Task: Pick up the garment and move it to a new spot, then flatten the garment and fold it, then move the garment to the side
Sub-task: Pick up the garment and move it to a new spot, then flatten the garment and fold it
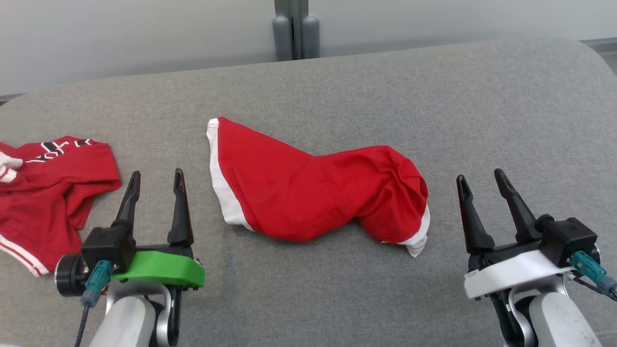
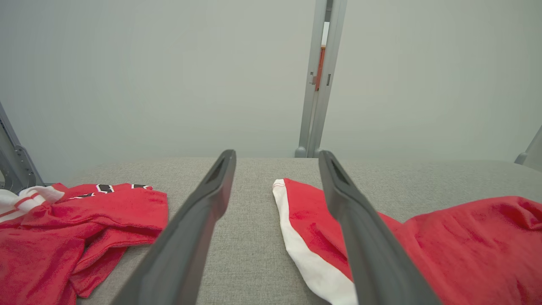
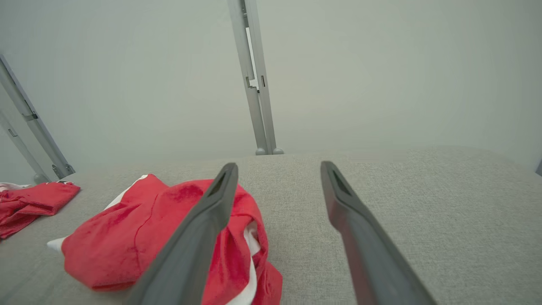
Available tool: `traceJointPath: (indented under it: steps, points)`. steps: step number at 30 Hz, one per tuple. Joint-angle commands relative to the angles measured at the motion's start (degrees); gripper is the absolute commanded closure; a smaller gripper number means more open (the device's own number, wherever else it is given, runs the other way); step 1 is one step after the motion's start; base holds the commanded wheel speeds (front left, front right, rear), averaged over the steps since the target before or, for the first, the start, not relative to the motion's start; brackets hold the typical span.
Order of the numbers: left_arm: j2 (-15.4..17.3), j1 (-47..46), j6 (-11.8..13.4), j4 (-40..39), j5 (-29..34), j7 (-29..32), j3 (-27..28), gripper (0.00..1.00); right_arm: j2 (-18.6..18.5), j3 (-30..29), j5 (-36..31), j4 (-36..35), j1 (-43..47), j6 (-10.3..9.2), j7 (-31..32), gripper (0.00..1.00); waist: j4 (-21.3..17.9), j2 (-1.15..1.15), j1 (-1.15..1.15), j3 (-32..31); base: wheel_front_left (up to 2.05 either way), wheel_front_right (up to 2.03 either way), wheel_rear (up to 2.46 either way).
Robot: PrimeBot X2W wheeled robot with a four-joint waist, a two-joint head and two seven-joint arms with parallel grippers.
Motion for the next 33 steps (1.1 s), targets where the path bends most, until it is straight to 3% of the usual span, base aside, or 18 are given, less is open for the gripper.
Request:
traceJointPath:
  steps: [1, 14, 33]
  points:
    - [0.3, 1.6, 0.1, -0.5, 0.7, -0.2, 0.7, 0.0, -0.3, 0.1, -0.2, -0.3, 1.0, 0.01, 0.3, 0.0, 1.3, 0.0, 0.0, -1.8, 0.0, 0.0, 0.0]
    - [0.3, 8.0, -2.0, -0.5, 2.6, -0.1, 1.9, 0.0, -0.1, -0.1, -0.5, -1.4, 5.9, 0.01, 2.6, 0.0, -0.1, 0.0, 0.0, -5.5, 0.0, 0.0, 0.0]
    - [0.1, 8.4, -2.9, -0.4, 2.9, -0.1, 2.3, 0.0, 0.6, -0.7, -0.6, -2.8, 6.4, 0.01, 3.0, 0.0, 0.3, 0.0, 0.0, -5.4, 0.0, 0.0, 0.0]
